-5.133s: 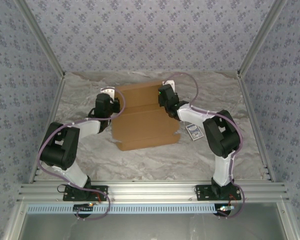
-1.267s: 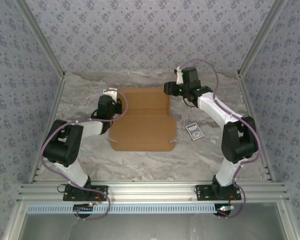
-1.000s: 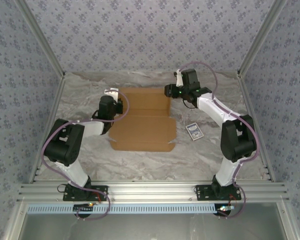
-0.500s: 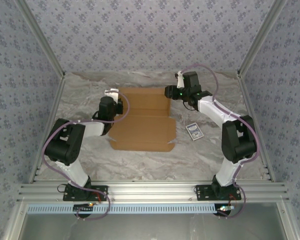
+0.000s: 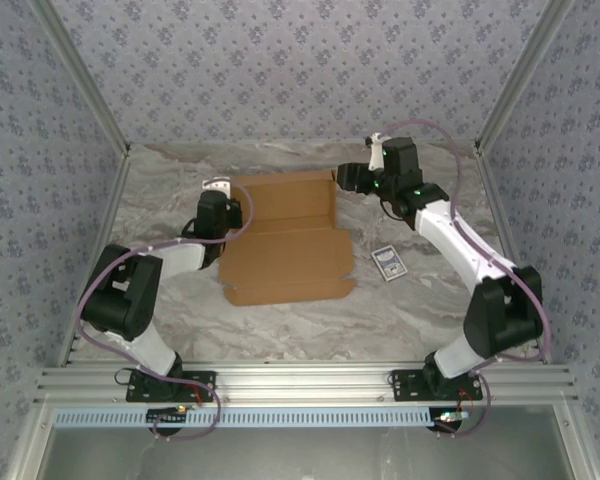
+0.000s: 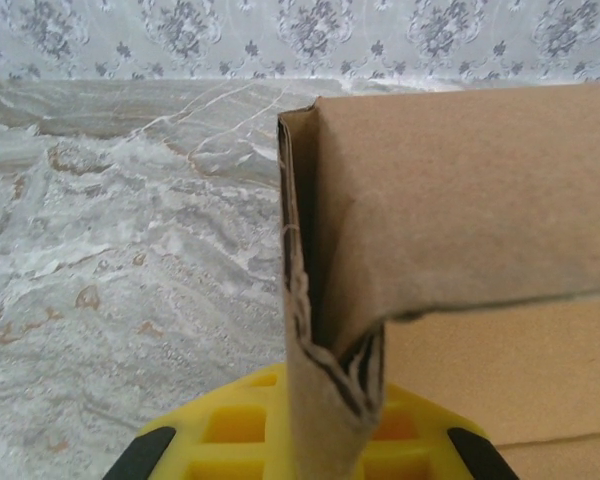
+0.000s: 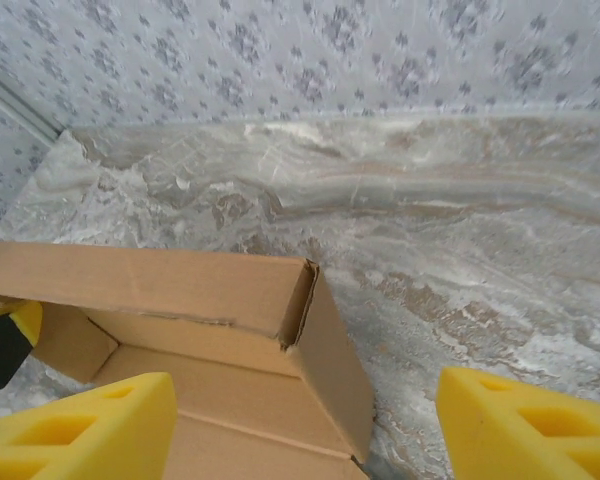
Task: Fold the paper box
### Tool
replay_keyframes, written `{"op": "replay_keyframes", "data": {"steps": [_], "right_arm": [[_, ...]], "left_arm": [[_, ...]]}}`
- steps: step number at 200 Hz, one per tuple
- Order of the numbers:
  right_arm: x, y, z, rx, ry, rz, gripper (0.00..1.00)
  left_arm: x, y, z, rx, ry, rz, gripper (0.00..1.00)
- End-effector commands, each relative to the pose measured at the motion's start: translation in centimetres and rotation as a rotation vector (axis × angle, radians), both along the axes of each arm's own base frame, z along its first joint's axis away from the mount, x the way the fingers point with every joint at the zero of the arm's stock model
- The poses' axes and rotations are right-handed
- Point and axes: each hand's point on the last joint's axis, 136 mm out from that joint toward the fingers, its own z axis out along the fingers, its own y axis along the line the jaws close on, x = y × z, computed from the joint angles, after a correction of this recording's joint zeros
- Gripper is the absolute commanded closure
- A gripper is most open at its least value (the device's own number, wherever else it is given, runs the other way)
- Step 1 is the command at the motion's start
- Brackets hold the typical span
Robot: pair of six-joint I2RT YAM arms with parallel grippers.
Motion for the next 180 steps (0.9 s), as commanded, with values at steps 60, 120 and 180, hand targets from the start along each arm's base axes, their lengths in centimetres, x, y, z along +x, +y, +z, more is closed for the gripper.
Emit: {"op": "replay_keyframes", "data": {"steps": [60,120,180], "right_arm": [[-2.0,-1.6,-1.6,-0.126,-0.016,-0.006,0.27],[-2.5,1.7,-0.5,-0.245,-0.124,0.238,0.26],[-2.4,2.9,-1.8,-0.303,-0.117,0.273,0.26]], "left_arm": [[-2.3,-0.8,1.3,-0.104,0.354,-0.154,1.00],[-4.2,-1.5,0.8,-0.057,0.580,-0.328,1.00],[-5.4,-0.9,-1.9,0.079,0.812,-0.429,1.00]]}}
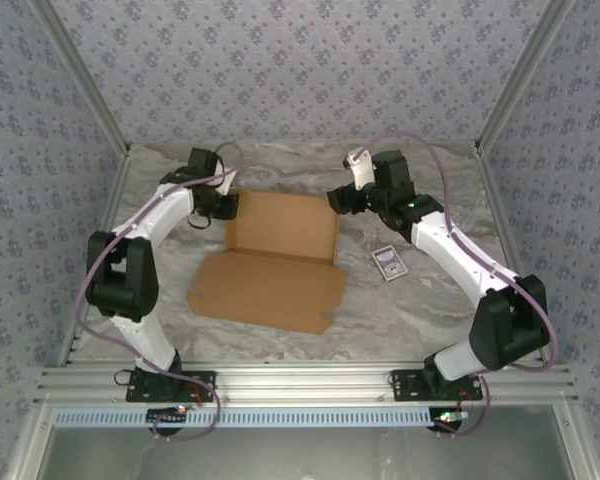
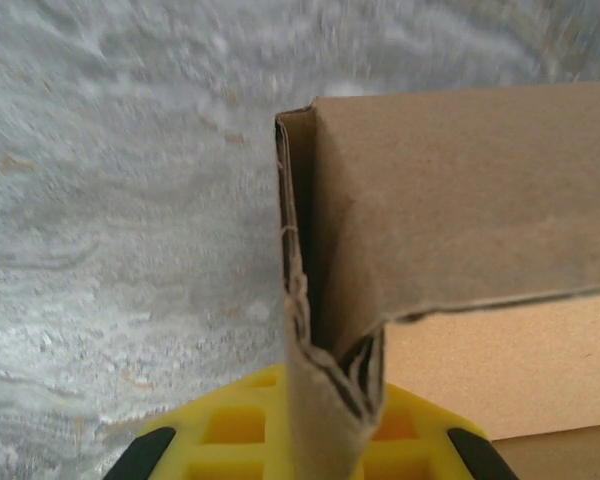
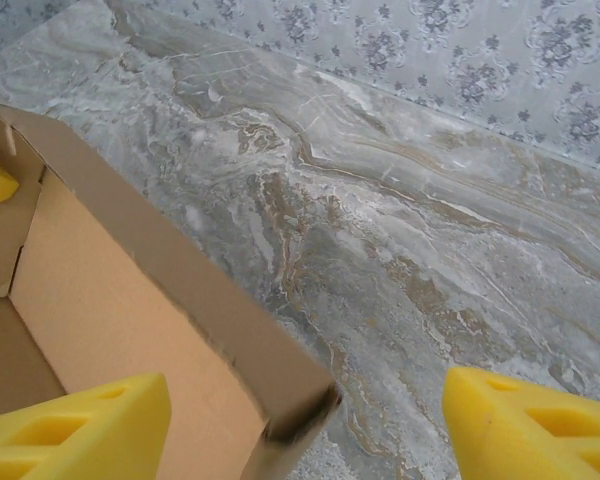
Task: Fold the paper box
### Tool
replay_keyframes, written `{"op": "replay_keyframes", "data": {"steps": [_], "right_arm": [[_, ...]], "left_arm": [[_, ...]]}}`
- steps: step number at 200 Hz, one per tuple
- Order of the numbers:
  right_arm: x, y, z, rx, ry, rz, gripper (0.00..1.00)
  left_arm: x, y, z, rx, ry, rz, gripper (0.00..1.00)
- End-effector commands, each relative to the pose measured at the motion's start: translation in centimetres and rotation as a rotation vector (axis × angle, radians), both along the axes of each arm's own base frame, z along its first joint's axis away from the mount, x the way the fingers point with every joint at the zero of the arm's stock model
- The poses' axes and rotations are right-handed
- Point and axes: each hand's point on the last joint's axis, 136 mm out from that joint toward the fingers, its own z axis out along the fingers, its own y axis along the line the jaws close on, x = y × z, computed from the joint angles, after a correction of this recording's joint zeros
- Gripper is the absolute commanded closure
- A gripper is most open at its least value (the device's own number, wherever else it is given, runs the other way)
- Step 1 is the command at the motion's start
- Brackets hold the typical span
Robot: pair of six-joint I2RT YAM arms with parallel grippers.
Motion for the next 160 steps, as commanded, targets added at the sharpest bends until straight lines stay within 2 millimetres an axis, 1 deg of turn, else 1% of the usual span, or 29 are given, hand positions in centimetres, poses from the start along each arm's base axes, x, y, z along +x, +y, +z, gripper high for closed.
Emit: {"op": "replay_keyframes", "data": {"steps": [1,30,59,74,96,99,111,131,133,136,146,160], "right_arm": [[0.4,0.2,0.2,-0.027,-0.015,0.019,0.26],[0.5,-0.1,-0.3,-0.030,-0.003,-0.008,0.26],[0.5,-0.3,-0.6,-0.031,0.004,-0.027,0.27],[0.7,-0.5,-0.9,-0.037,0.008,-0.040,0.27],[0.7,-0.8,-1.4,-0.046,0.017,-0.057,0.27],[0.7,-0.8,-1.4,-0.048,0.017,-0.058,0.27],[0.8,-0.9,-1.5,-0.051,0.017,-0.063,0.27],[0.8,-1.1,-1.6,-0.050,0.023,-0.079,0.27],[0.5,-1.3,-2.7,-0.059,0.046,-0.080,0.27],[0.3,-1.3,-3.2,-0.060,0.059,-0.081,0.27],[0.1,-1.2,-3.7,-0.053,0.075,-0.079,0.27],[-0.3,-0.9,-4.6,-0.048,0.102,-0.070,0.28]], "left_arm": [[-2.2,0.1,-1.0,0.044,0.149,-0.102,1.00],[-2.7,0.6,-2.7,0.131,0.260,-0.158,1.00],[-2.6,0.8,-4.0,0.224,0.350,-0.211,0.99],[-2.3,0.7,-4.9,0.260,0.393,-0.227,0.97],[-1.7,0.4,-6.1,0.291,0.445,-0.251,0.90],[-1.2,0.2,-5.8,0.289,0.433,-0.252,0.89],[-0.6,-0.2,-6.1,0.293,0.441,-0.260,0.84],[0.6,-1.2,-5.8,0.274,0.422,-0.270,0.72],[0.7,-1.4,-5.7,0.270,0.419,-0.273,0.71],[0.9,-1.6,-5.5,0.261,0.411,-0.276,0.70],[1.4,-2.4,-4.9,0.235,0.390,-0.287,0.64],[2.4,-3.2,-3.6,0.207,0.343,-0.294,0.57]]}}
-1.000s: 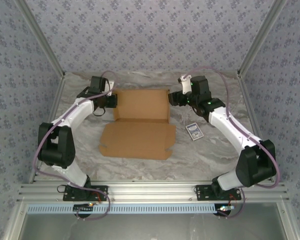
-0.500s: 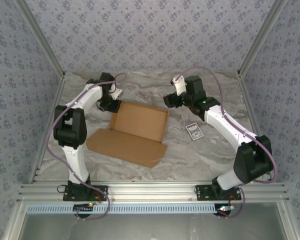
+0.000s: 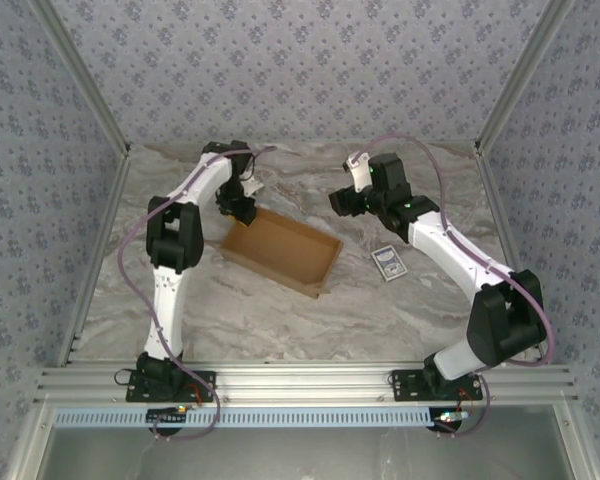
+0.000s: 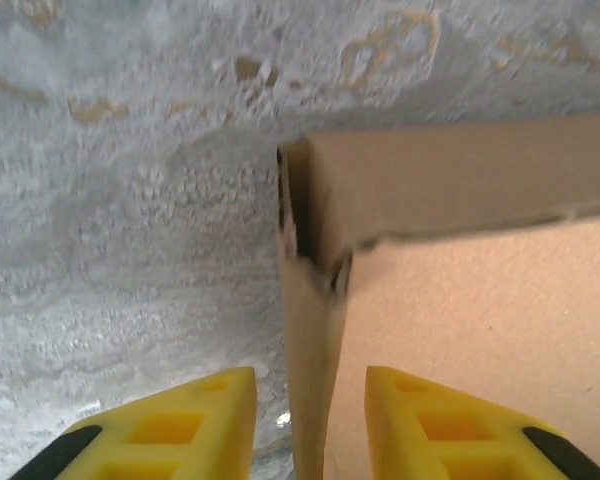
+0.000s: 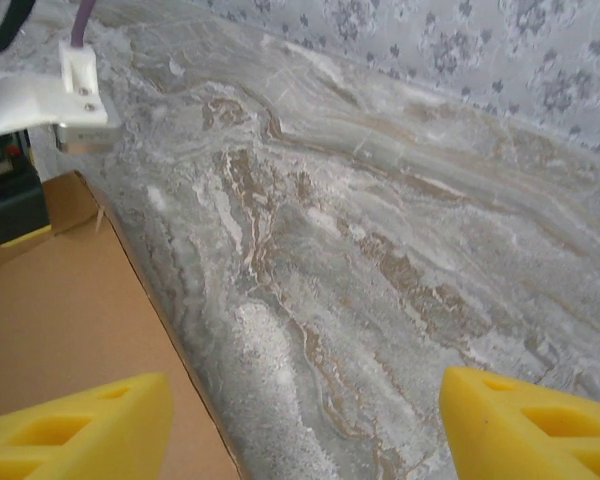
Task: Fold the paper box
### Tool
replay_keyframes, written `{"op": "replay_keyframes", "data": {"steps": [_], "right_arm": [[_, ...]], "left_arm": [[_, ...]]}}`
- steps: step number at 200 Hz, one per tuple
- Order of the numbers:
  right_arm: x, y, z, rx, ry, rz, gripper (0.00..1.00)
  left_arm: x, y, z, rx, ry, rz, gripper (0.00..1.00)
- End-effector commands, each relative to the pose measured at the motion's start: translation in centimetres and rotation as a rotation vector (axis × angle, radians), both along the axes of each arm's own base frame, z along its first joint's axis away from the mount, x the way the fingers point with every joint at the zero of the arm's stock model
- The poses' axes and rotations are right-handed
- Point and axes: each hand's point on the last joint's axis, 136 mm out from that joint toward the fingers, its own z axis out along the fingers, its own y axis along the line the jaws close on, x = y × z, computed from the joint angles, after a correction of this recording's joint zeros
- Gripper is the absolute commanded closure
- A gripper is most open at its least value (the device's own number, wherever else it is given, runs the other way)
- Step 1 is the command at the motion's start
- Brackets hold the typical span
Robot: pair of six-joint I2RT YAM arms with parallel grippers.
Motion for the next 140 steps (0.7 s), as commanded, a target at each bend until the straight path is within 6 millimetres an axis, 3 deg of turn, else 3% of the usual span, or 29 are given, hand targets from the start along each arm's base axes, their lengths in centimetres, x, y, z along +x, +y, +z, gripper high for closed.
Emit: {"op": "replay_keyframes", "data": {"steps": [1,20,54,62,67,95,109,140], "right_arm": [[-0.7,0.1,-2.5,0.000,0.073,-0.014,0.28],[-1.2,1.4,-4.0,0.011,0.115,0.020,0.28],[-1.3,3.7,-8.3,-0.026,0.216,0.094,0.28],[-1.4,4.1,-9.8,-0.031,0.261,0.117,0.28],[-0.8,4.9,-9.2,-0.021,0.254,0.139,0.28],[-0.9,7.5,-11.6,-0.047,0.317,0.225,0.30],[-0.5,8.2,-12.6,-0.073,0.331,0.229,0.30],[1.5,8.8,-14.8,-0.149,0.363,0.200,0.31]], "left_arm": [[0.4,-1.3,2.9,-0.058,-0.024,-0.024,0.57],[1.7,-1.8,5.2,-0.086,-0.089,-0.025,0.51],[3.6,-1.9,10.5,-0.138,-0.230,-0.010,0.45],[4.1,-1.7,12.0,-0.151,-0.273,0.006,0.45],[4.4,-1.5,12.9,-0.158,-0.303,0.020,0.45],[5.7,0.2,17.7,-0.220,-0.456,0.124,0.44],[5.8,1.3,20.1,-0.251,-0.544,0.162,0.44],[4.4,3.3,22.6,-0.315,-0.650,0.239,0.43]]}}
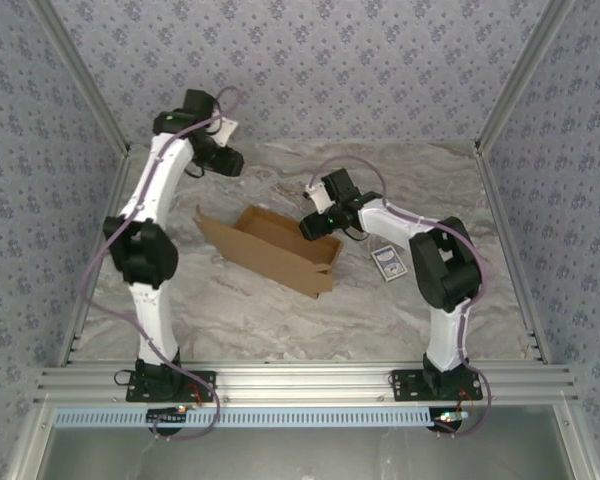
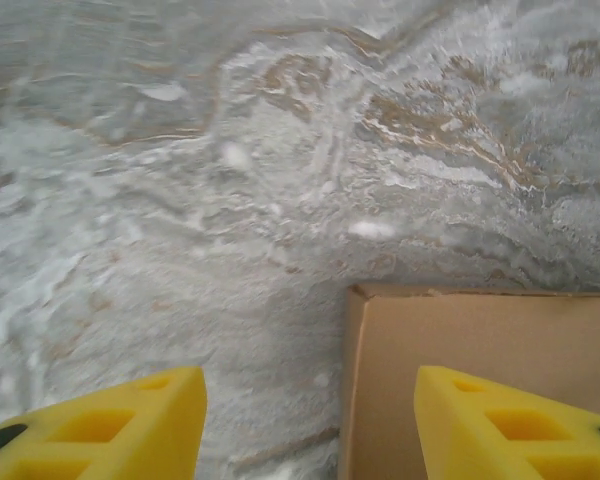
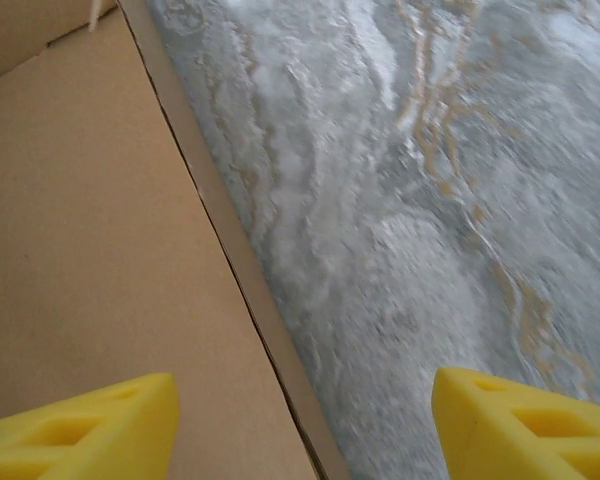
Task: Fold the paper box
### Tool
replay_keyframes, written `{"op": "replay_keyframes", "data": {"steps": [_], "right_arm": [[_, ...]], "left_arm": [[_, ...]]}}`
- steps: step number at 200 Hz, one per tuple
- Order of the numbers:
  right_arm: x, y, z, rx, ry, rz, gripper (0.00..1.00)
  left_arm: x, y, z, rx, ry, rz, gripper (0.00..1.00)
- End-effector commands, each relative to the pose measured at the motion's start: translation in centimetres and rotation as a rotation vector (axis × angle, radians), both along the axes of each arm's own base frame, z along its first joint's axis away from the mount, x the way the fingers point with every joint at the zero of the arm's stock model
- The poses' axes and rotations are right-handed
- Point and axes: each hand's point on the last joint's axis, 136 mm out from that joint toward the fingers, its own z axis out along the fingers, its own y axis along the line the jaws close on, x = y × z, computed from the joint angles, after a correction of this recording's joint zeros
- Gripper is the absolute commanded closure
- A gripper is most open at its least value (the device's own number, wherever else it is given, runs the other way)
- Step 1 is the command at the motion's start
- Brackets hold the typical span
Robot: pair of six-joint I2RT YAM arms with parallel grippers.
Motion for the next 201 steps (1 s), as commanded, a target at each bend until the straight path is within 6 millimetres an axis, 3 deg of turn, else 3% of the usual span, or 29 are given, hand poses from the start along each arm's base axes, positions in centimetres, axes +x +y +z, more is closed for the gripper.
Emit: {"op": "replay_keyframes", "data": {"steps": [1,38,66,81,118,155,177,196,201], "right_arm": [[1.0,0.5,-1.1,-0.062,0.021,0.013,0.31],[3.4,0.6,-2.4,-0.088,0.035,-0.058,0.36],[4.9,-0.9,-2.1,-0.059,0.048,-0.161,0.44],[5.6,-2.4,-1.8,-0.043,0.055,-0.223,0.48],[6.5,-7.7,-1.5,0.008,0.094,-0.402,0.54],[5.4,-11.3,-1.4,0.139,0.155,-0.502,0.54],[3.9,-11.6,-1.4,0.196,0.186,-0.510,0.49],[2.6,-10.5,-0.8,0.285,0.205,-0.497,0.42],[1.6,-10.3,-1.6,0.295,0.236,-0.500,0.40]], "left_arm": [[0.0,0.7,4.6,-0.105,-0.165,0.063,0.43],[-2.8,3.1,4.2,-0.177,-0.229,0.162,0.43],[-4.6,6.0,4.7,-0.247,-0.318,0.284,0.42],[-5.9,7.5,5.4,-0.268,-0.379,0.343,0.42],[-9.0,10.3,4.4,-0.275,-0.458,0.478,0.38],[-10.3,9.6,2.0,-0.340,-0.441,0.478,0.37],[-10.5,8.9,0.8,-0.380,-0.415,0.460,0.37],[-10.8,8.3,-0.2,-0.406,-0.396,0.450,0.37],[-10.8,8.3,-0.4,-0.412,-0.396,0.449,0.37]]}}
